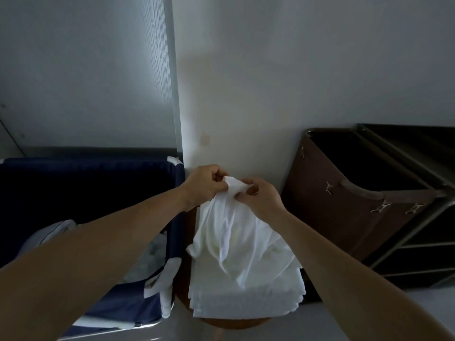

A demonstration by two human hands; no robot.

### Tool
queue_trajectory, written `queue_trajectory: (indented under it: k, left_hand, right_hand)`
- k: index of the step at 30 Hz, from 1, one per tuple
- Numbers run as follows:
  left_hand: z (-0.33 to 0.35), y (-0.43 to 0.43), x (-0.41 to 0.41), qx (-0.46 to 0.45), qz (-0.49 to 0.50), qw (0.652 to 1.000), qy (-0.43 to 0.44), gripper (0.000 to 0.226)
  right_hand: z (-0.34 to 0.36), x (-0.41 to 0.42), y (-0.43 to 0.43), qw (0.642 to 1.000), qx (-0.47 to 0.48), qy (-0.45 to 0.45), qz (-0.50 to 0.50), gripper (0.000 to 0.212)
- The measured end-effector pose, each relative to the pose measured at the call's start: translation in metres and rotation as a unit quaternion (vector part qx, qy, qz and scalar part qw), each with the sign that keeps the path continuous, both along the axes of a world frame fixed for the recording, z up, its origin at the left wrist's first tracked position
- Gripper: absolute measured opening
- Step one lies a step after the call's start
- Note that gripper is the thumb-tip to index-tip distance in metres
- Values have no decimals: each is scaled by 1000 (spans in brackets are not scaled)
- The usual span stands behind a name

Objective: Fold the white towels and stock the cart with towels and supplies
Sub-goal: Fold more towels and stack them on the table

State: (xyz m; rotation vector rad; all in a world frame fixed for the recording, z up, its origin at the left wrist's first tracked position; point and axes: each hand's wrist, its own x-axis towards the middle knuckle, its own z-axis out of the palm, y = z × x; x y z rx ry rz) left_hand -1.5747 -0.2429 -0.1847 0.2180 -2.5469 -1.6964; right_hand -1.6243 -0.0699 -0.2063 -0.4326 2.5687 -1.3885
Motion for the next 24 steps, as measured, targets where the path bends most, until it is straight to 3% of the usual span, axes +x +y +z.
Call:
queue_trajectory:
  k: [2, 5, 9, 12, 16, 20, 22, 24]
  left_hand:
    - [3, -5, -2, 22, -34, 999, -18, 18]
    - [4, -17, -5, 64, -66, 995, -39, 29]
    - [5, -23, -10, 63, -80, 995, 11, 41]
    - [9, -22, -18, 28, -96, 994, 42, 39]
    - [9, -26, -25, -8, -102, 994, 35, 29]
    - [7, -39, -31, 44, -44, 998, 25, 29]
    - [18, -47, -42, 104, 12, 994, 41, 26]
    - [39, -51, -56, 169, 50, 982, 68, 27]
  right_hand:
    - [4, -1, -1, 998, 40, 51, -11, 15]
    - [9, -5, 0, 992, 43, 104, -52, 25]
    - [18, -12, -5, 984, 45, 165, -43, 21]
    - [27, -15, -11, 982, 48, 179, -36, 18]
    - [27, -14, -6, 988, 50, 134, -55, 24]
    - [4, -17, 10, 987, 109, 93, -69, 32]
    - [-9, -17, 21, 988, 153, 33, -4, 31]
    - [-22, -10, 26, 964, 236, -65, 105, 26]
